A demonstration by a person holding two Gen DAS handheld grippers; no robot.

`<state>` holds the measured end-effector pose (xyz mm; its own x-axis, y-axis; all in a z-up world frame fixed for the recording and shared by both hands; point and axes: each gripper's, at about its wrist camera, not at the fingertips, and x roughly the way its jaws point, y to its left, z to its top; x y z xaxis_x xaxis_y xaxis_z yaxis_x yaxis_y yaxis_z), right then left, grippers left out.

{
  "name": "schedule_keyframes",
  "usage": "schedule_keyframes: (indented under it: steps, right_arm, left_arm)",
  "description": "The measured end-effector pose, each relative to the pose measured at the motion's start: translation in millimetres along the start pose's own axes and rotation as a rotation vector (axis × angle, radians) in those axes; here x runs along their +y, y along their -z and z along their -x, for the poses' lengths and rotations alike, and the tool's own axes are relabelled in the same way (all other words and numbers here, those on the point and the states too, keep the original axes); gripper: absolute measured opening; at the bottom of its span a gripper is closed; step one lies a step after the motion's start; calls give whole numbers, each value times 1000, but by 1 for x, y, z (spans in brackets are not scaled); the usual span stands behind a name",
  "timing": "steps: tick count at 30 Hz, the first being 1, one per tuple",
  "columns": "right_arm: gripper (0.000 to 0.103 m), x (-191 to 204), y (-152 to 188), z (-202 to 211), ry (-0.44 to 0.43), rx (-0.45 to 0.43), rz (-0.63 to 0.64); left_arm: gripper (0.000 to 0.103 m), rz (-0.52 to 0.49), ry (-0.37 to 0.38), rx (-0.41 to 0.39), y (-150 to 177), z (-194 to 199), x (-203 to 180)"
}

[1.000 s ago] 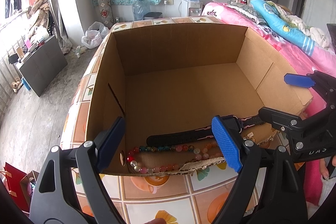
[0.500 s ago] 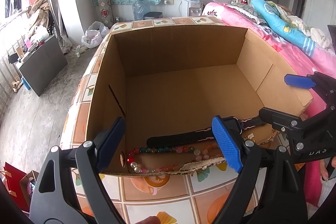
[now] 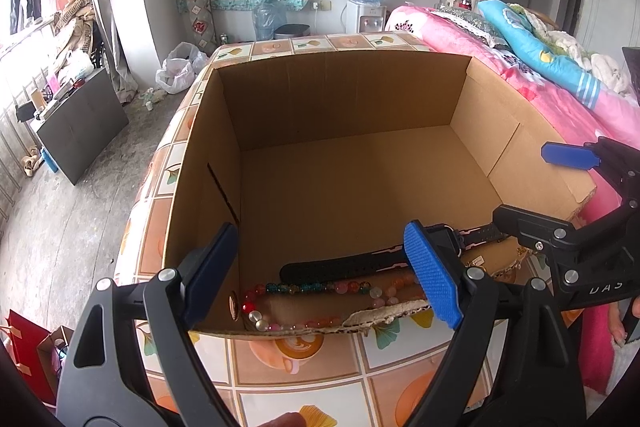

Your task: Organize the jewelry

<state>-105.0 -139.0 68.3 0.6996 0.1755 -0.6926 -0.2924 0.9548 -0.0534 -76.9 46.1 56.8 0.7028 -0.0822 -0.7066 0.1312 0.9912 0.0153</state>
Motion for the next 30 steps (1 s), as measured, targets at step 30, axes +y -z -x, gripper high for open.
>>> schedule_keyframes:
  steps: [30]
  right_arm:
    - [98,0,-1,2,1,-8,-1]
  left_arm:
    - [81,1,-1,-1,-1,0,0]
